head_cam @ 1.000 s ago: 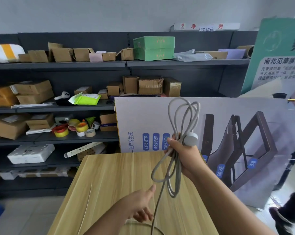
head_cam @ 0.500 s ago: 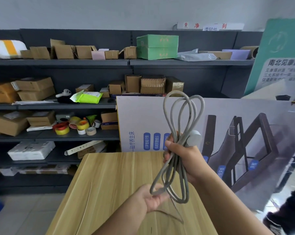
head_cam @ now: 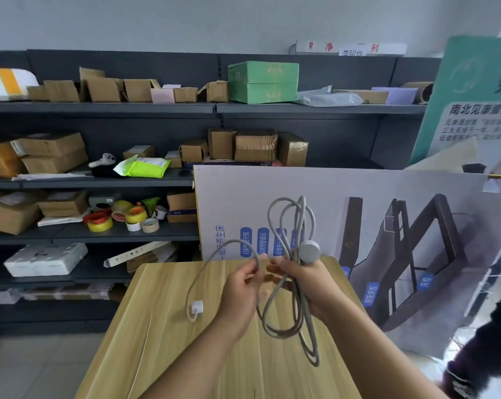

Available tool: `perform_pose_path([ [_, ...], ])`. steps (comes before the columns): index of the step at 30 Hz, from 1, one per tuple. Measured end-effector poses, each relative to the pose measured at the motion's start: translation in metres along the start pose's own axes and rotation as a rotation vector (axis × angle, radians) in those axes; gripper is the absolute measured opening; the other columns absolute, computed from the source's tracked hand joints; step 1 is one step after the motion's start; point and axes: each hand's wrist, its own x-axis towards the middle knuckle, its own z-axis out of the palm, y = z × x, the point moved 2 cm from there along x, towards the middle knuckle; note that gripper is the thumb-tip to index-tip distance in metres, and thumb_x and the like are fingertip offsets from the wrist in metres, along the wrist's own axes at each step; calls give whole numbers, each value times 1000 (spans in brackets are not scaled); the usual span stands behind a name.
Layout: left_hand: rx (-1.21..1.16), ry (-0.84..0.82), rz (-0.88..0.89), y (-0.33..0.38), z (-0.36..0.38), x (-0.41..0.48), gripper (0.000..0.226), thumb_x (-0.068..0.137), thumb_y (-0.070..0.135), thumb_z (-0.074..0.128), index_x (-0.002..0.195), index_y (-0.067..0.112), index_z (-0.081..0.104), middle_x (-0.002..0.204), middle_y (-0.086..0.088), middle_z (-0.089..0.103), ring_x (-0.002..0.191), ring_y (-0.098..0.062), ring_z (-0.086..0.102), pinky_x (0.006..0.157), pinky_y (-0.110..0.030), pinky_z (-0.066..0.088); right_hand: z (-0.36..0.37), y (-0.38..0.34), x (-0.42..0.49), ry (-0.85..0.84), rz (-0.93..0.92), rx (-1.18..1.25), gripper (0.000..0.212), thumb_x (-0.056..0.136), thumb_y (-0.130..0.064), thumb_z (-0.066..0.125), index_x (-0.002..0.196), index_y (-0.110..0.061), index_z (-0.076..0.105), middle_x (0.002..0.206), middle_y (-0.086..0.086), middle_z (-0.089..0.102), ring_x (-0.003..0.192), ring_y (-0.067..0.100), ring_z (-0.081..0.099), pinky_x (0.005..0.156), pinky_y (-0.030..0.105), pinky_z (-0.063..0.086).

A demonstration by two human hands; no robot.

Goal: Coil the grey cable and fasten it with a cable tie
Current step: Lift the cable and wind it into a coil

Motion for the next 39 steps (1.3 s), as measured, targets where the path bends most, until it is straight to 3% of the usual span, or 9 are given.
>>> perform_pose_path([
  [5, 519, -89, 363, -1, 0, -6, 39, 102, 22, 43, 136, 39, 46, 110, 6, 48, 102, 8, 53, 94, -9, 42, 7, 4, 4, -57, -11, 34, 16, 93, -6, 61, 100, 7, 62, 92, 25, 67, 84, 31, 67, 75, 40, 59],
  [10, 1186, -9, 743, 13, -14, -1, 33, 94, 45, 47, 121, 33, 61, 91, 1, 43, 82, -18, 45, 69, -33, 45, 2, 11, 3, -115, 43, 44, 21, 90, -2, 62, 101, 15, 59, 82, 22, 63, 74, 29, 63, 70, 36, 57],
  [13, 881, 17, 772, 19, -29, 2, 33, 76, 50, 68, 102, 29, 73, 83, 6, 53, 76, -15, 55, 66, -30, 50, 1, 16, 3, -106, 63, 72, 10, 88, -3, 64, 83, 5, 61, 67, 13, 52, 56, 20, 53, 53, 29, 49],
  [16, 266, 50, 321, -1, -40, 2, 37, 74, 41, 74, 109, 46, 64, 103, 15, 62, 100, -12, 63, 87, -28, 52, -3, 12, 5, -88, 45, 111, 18, 83, -4, 65, 69, -7, 54, 60, 10, 47, 50, 18, 47, 51, 30, 43],
  [19, 432, -21, 33, -34, -38, 11, 76, 88, 13, 63, 145, 46, 26, 151, 11, 36, 134, -9, 40, 103, -26, 36, -1, -1, 0, -204, 20, 123, 18, 81, -1, 64, 69, -7, 52, 58, 9, 48, 52, 21, 53, 57, 32, 47],
  [22, 568, -85, -129, -52, -26, 26, 75, 96, 19, 53, 154, 35, 7, 158, 8, 24, 146, -17, 26, 112, -32, 30, 9, -15, -11, -354, -4, 144, 16, 79, -2, 62, 66, -5, 52, 58, 10, 48, 57, 25, 62, 65, 37, 50],
  [26, 516, -94, -154, -64, -20, 33, 26, 100, 31, 44, 120, 45, 53, 131, 10, 59, 122, -13, 55, 98, -28, 42, 11, -28, -19, -365, -50, 131, 15, 76, -8, 66, 69, -6, 53, 58, 9, 49, 49, 20, 58, 52, 28, 49],
  [30, 476, -76, -83, -68, -36, 29, 33, 99, 16, 51, 83, 39, 69, 85, 7, 70, 87, -12, 66, 80, -25, 48, -9, -38, -14, -236, -120, 159, 19, 72, -12, 71, 70, -7, 53, 56, 7, 49, 48, 20, 55, 51, 29, 47],
  [39, 171, -49, 128, 29, -1, 5, 21, 98, 19, 52, 104, 31, 68, 73, -1, 63, 59, -8, 62, 58, -29, 58, -20, 0, -2, 59, -70, -154, 21, 88, -9, 67, 94, 10, 60, 69, 12, 61, 61, 25, 60, 56, 30, 53],
])
